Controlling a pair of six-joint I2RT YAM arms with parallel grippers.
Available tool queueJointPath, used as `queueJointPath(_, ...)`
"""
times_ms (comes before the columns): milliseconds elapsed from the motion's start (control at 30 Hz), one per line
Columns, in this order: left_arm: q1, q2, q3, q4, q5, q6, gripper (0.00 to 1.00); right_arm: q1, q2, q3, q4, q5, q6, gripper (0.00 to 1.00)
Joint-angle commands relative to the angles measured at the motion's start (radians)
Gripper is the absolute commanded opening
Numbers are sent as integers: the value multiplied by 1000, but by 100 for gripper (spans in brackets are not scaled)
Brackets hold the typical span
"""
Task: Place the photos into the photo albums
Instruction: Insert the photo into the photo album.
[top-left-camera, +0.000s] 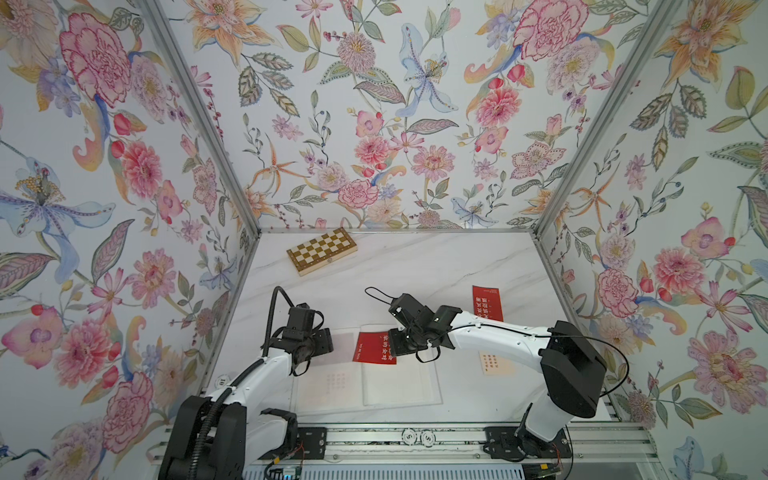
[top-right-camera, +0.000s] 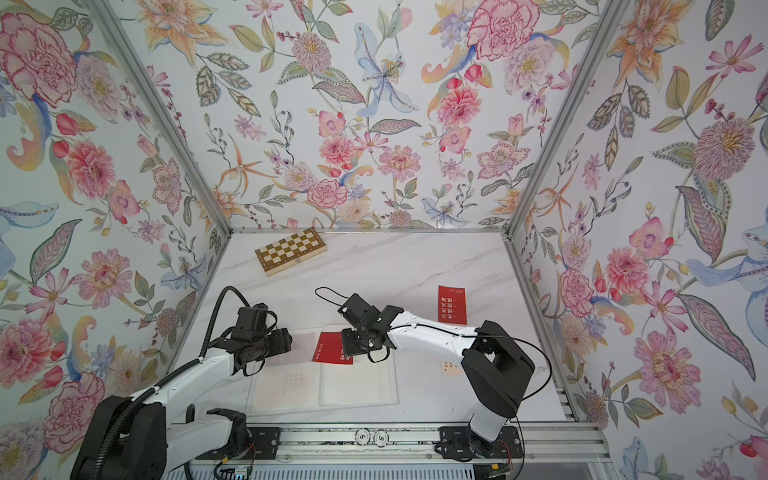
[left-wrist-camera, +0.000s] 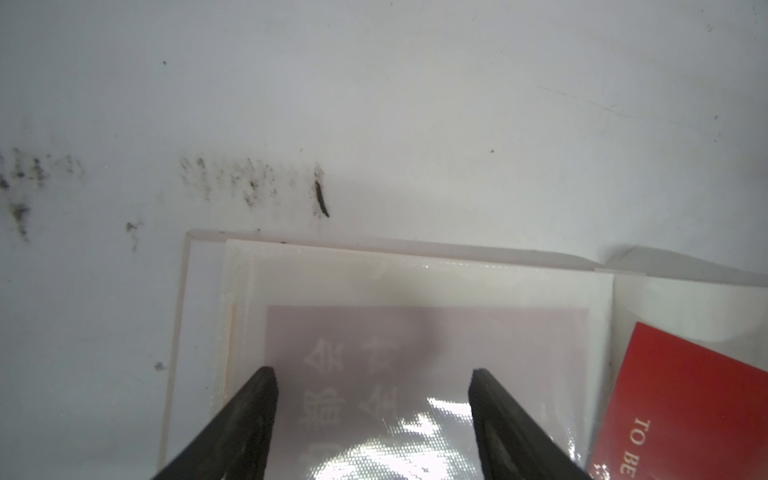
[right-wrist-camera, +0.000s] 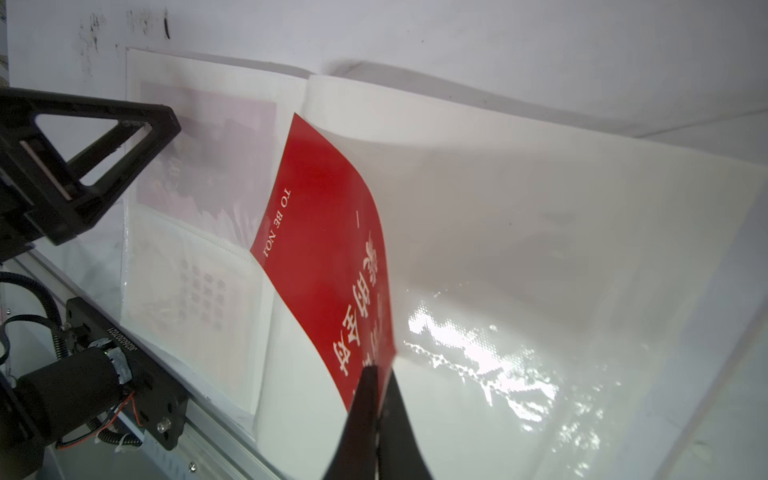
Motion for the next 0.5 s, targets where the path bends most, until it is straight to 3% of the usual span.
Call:
queueJointPath(0, 17, -4, -23, -18, 3, 14, 72, -37, -40, -41, 51, -92, -29, 0)
queueJointPath(467, 21, -42, -26, -42, 3, 25, 72, -90, 63, -53, 217, -277, -46, 0)
